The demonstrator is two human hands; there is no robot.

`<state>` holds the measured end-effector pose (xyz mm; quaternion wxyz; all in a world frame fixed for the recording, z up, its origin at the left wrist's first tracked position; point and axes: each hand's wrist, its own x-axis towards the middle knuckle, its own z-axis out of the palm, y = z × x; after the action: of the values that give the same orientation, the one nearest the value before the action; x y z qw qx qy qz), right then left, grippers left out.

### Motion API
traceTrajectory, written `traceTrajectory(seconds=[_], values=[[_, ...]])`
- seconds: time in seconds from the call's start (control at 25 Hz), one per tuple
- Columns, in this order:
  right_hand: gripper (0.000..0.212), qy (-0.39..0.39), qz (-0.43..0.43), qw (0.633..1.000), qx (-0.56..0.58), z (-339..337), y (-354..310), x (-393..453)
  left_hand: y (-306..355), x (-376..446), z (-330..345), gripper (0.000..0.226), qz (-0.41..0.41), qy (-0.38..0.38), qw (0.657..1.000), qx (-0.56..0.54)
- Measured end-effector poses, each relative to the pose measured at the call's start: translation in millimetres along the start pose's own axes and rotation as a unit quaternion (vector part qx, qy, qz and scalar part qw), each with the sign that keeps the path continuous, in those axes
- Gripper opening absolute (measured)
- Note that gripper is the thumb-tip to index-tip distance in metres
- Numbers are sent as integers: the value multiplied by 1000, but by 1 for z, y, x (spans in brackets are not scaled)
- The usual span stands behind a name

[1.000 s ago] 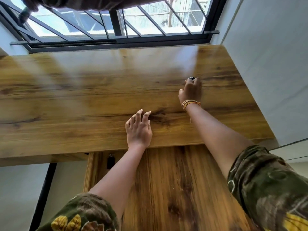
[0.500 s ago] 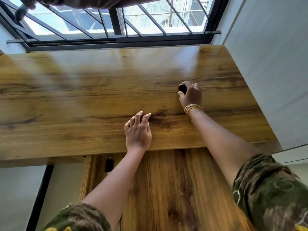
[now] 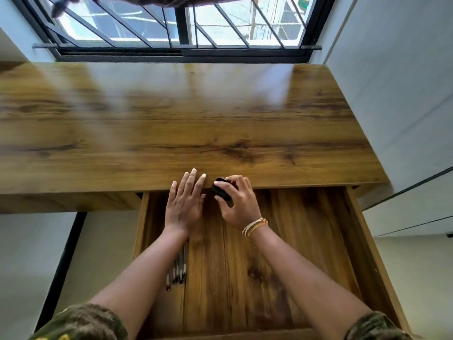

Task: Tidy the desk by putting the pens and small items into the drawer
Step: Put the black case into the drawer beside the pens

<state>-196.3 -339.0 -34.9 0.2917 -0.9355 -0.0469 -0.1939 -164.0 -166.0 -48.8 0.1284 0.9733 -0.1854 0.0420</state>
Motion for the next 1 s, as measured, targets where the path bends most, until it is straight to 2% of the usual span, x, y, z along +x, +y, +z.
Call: traceTrajectory(seconds=[0.08,0.16,0.32,0.4,0.48,0.6,1.0], values=[[36,-16,-25,1000,-4,12,-11,-23,-16,-14,-6,57,-19,2,1000,16],[36,-41,-15,999,-6,25,-17,-40,-26,-30,-12,62,-66,10,998,17],[44,-148,76,986,9,42,-21,-38,-42,-61,-17,68,-94,5,995,22],[53,-222,131,966,19,47,-23,-27,-52,-70,-19,67,-115,-4,993,14],[61,-261,183,947,40,51,-25,-17,-61,-79,-21,66,-133,-29,991,-14],[66,-255,257,929,73,59,-26,-6,-73,-89,-21,67,-108,-59,992,-30],[66,-278,251,924,71,80,-35,8,-74,-91,-22,67,-111,-74,990,-34]])
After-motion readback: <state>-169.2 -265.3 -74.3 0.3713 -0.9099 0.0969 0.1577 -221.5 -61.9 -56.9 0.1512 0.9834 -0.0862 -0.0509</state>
